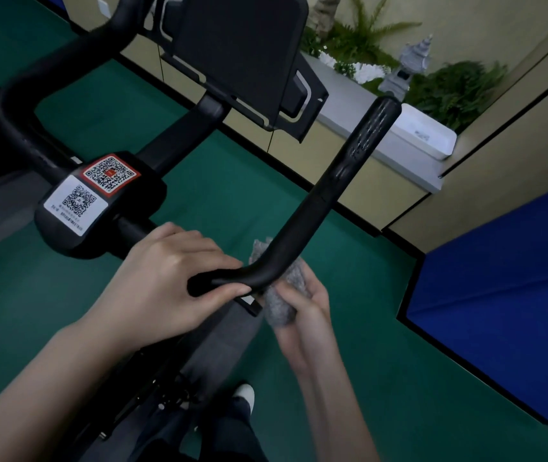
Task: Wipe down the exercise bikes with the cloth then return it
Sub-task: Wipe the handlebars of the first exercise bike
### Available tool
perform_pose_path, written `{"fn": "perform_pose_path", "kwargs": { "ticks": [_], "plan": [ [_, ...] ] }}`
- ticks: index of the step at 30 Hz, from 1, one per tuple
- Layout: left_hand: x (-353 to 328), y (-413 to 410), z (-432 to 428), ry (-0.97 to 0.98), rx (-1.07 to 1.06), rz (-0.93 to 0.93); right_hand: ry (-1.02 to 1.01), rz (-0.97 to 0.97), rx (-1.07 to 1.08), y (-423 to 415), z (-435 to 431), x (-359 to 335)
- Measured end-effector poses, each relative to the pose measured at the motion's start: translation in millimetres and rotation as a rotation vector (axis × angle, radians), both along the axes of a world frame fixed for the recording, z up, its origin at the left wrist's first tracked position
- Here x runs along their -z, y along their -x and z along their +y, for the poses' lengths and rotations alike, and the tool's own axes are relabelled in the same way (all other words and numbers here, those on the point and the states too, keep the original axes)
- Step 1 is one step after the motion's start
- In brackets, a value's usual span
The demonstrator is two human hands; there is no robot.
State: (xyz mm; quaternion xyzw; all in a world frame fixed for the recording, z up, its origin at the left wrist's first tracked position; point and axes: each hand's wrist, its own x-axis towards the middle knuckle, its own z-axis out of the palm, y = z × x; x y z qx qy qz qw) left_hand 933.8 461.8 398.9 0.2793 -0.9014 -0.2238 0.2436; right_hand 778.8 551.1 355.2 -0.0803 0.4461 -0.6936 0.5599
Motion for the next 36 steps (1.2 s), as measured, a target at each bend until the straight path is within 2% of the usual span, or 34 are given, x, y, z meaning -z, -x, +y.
{"fn": "perform_pose_path", "kwargs": {
  "ticks": [6,12,20,24,28,33,36],
  "plan": [
    [-11.0,27.7,10.3,-0.001,-0.08,-0.063,0.1,0.008,-0.129,11.0,10.5,-3.1],
    [-5.7,50.6,16.8,-0.035,-0.196,-0.073,0.03,-0.022,0.175,31.2,-7.4,-14.1],
    [-3.6,55.1,17.5,-0.037,-0.255,-0.105,0.005,0.122,0.214,13.9,-3.5,-7.7],
    [-2.3,56.3,17.7,-0.045,-0.273,-0.102,-0.008,0.32,0.416,29.2,-24.1,-17.4],
    [-2.0,56.9,18.2,-0.013,-0.296,-0.082,-0.004,0.653,0.528,3.4,-23.3,-14.4],
    [-1.9,56.5,19.1,0.007,-0.294,-0.075,0.047,1.115,0.549,19.4,-30.6,-23.1],
    [-1.7,56.1,18.8,-0.001,-0.295,-0.083,0.023,1.383,0.474,46.4,-46.0,-39.7]
  ]
}}
